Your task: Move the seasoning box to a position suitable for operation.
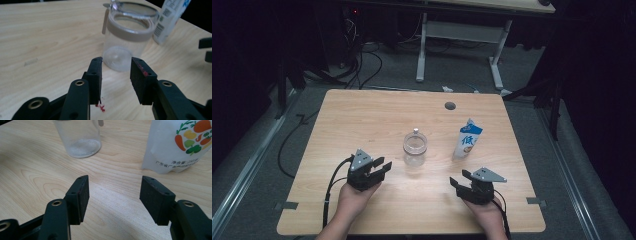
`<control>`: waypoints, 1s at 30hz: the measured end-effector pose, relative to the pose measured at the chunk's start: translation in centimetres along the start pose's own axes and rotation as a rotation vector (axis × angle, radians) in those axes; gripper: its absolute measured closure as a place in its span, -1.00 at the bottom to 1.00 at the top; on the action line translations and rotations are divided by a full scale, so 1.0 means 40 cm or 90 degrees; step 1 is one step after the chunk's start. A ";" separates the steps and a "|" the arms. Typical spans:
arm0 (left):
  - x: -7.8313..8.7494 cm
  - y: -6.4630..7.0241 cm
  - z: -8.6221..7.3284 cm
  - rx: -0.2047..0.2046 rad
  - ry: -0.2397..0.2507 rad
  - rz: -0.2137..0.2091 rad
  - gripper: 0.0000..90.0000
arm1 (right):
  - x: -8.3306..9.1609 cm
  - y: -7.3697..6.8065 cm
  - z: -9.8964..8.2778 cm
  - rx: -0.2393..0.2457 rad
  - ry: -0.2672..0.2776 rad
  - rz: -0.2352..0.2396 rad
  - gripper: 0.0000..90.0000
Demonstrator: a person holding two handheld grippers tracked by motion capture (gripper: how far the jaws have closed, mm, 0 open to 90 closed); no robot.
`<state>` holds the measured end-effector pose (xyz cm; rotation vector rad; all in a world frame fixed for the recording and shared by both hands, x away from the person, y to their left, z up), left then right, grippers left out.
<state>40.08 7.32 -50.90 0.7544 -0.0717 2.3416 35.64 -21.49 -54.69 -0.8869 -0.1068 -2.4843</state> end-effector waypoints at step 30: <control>-0.181 0.070 0.245 -0.059 -0.015 -0.001 1.00 | 0.015 0.007 -0.001 0.002 0.005 0.009 -0.08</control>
Point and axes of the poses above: each handheld gripper's, and its own axes: x roughly backward along the jaws, z roughly out of its top, y roughly to its right, the point moved 7 cm from there along -x, roughly forward along the jaws, and after that the axes turned 5 degrees about -y, right-handed, at the moved point
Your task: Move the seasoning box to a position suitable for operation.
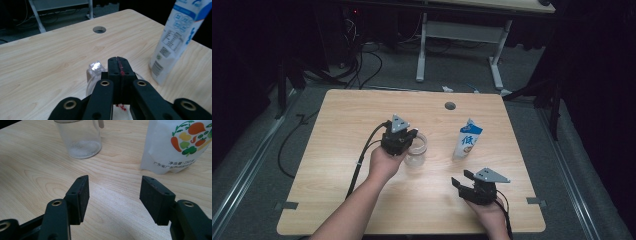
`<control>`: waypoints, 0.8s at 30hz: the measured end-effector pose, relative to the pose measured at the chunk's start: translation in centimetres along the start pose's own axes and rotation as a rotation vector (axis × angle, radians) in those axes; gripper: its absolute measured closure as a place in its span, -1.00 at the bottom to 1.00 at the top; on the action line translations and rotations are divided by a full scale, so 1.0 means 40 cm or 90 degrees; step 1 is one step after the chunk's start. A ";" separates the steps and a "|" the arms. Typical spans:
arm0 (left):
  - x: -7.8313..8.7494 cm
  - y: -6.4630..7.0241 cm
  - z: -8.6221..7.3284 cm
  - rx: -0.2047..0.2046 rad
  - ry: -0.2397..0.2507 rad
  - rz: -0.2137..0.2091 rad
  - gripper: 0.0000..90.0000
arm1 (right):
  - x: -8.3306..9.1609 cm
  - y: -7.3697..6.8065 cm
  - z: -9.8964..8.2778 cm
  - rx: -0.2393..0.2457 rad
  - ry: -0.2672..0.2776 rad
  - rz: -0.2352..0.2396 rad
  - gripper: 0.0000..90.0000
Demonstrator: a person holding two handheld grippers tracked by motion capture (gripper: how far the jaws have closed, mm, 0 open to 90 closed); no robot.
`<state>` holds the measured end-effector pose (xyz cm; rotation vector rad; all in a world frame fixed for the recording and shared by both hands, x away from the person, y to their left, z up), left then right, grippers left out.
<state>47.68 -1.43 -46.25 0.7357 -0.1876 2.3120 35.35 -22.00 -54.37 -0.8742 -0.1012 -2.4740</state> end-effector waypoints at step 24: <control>-0.074 -0.025 0.000 0.009 -0.041 0.015 1.00 | -0.003 -0.010 -0.001 0.006 -0.003 0.010 -0.09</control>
Point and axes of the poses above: each handheld gripper's, and its own axes: x roughly backward along the jaws, z roughly out of its top, y roughly to its right, the point moved 7 cm from there along -x, roughly forward along the jaws, and after that the axes turned 5 degrees about -y, right-handed, at the moved point
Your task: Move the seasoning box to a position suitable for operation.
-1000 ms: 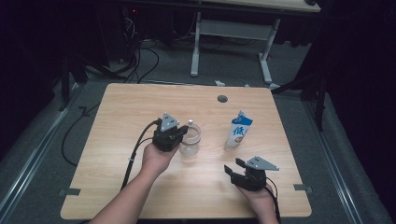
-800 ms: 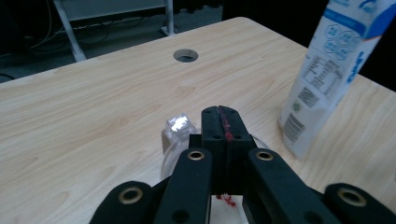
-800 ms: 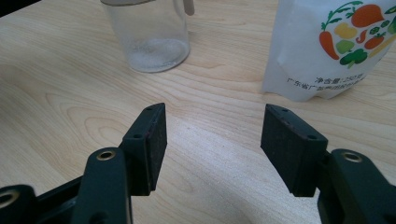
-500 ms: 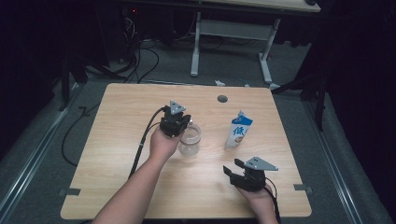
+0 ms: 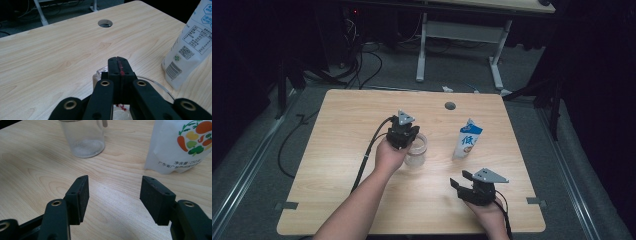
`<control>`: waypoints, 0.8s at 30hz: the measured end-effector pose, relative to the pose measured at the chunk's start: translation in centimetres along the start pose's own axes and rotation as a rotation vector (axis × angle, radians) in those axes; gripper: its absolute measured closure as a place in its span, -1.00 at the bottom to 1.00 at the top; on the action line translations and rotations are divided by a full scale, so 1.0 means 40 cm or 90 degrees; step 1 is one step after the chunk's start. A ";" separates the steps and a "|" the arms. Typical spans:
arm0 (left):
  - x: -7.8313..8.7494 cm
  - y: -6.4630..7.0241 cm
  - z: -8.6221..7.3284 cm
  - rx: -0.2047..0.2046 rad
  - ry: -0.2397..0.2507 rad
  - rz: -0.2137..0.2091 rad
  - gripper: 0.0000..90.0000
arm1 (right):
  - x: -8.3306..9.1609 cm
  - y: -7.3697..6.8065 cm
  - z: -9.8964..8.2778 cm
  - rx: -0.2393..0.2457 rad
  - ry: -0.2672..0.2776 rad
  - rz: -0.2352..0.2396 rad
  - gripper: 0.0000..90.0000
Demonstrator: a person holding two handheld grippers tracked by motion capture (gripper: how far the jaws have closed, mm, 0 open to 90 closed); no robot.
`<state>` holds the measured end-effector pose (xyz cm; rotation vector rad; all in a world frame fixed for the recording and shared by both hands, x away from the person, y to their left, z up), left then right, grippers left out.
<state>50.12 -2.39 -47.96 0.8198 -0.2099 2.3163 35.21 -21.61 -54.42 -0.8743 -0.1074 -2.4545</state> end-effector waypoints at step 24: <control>0.009 0.029 -0.018 -0.029 -0.010 -0.007 1.00 | 0.000 -0.002 -0.002 -0.006 -0.001 0.000 -0.10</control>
Point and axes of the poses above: each handheld gripper's, and its own axes: x roughly backward along the jaws, z roughly out of its top, y roughly to its right, the point moved 7 cm from there along -x, roughly forward along the jaws, and after that the axes turned 5 degrees about -y, right-handed, at the moved point
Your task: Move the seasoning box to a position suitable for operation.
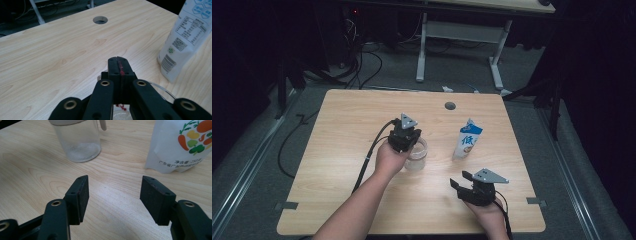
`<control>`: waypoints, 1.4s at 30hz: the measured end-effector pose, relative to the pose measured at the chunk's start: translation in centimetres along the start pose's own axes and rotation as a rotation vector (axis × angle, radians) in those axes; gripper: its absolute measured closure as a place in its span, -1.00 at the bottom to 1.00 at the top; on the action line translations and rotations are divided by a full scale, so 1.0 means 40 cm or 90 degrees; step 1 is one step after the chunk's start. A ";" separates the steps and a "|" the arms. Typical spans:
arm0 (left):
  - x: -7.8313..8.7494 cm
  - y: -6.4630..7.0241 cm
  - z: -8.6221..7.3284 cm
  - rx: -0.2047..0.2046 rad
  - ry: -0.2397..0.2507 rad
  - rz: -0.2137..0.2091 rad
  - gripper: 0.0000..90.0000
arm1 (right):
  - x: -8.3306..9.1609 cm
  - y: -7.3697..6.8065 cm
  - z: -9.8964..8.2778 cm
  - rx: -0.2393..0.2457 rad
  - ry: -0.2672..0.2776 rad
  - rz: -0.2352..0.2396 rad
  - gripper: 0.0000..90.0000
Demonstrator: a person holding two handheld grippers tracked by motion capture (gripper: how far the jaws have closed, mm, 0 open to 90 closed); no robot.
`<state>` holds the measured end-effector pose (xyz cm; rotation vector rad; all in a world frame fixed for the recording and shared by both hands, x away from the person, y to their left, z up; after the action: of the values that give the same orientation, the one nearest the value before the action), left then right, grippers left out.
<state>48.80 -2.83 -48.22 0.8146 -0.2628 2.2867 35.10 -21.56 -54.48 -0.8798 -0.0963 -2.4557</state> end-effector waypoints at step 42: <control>0.142 -0.042 -0.288 0.053 0.021 0.041 0.99 | -0.017 -0.029 -0.004 0.026 -0.009 -0.003 -0.09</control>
<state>41.14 5.99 -53.78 0.8200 -0.1822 2.3824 34.86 -20.30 -54.88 -0.8798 -0.1529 -2.4438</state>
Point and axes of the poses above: each handheld gripper's, and its own axes: x roughly backward along the jaws, z roughly out of its top, y roughly to its right, the point moved 7 cm from there along -x, roughly forward along the jaws, and after that the axes turned 5 degrees about -y, right-handed, at the moved point
